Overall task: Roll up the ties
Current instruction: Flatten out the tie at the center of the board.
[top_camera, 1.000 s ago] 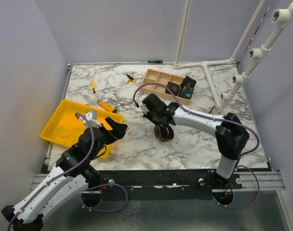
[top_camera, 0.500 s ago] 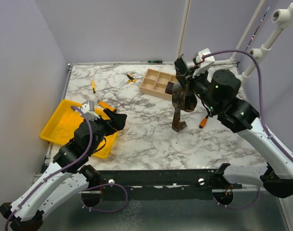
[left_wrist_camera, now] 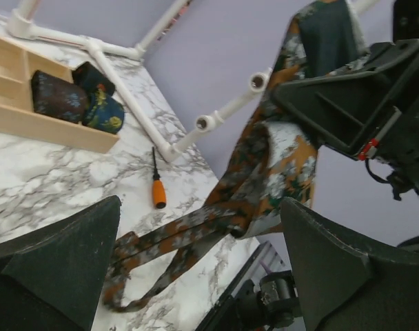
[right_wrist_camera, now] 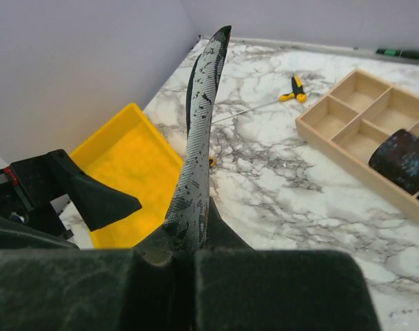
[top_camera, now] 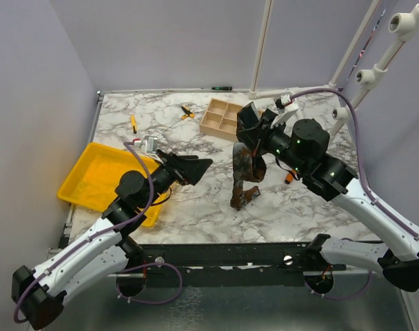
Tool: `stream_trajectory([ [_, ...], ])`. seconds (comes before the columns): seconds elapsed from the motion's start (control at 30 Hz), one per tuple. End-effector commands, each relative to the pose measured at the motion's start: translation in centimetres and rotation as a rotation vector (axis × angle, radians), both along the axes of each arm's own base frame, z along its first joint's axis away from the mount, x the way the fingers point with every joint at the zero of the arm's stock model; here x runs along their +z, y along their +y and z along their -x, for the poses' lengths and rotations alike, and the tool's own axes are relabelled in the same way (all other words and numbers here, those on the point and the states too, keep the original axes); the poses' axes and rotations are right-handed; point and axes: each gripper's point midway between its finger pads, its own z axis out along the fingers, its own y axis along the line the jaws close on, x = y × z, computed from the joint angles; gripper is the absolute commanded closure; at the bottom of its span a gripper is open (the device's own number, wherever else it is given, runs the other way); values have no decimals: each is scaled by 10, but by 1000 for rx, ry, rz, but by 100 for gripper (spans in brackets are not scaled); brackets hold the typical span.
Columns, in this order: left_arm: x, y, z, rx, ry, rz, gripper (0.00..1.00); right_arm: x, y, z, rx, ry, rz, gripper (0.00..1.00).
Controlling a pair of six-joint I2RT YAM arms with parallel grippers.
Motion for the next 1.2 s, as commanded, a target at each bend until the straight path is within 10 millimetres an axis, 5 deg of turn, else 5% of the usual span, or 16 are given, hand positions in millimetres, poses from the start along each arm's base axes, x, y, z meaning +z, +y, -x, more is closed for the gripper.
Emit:
stream_trajectory([
  [0.0,50,-35,17,-188,-195,70,1,14,12,6,24,47,-197,100],
  [0.37,45,-109,39,-384,-281,-49,6,4,20,10,48,112,-242,100],
  [0.47,36,-122,41,-419,-271,-71,33,2,19,11,46,115,-240,100],
  [0.6,30,-127,43,-421,-272,-87,95,-1,14,13,28,124,-258,100],
  [0.63,27,-125,41,-408,-268,-92,100,-2,13,14,25,131,-266,100],
  [0.77,7,-110,42,-369,-249,-128,100,-4,11,24,51,152,-316,100],
  [0.97,-3,-93,45,-335,-244,-173,100,-3,27,40,178,168,-371,77],
  [1.17,2,-89,48,-336,-260,-191,100,6,38,42,231,177,-387,100],
])
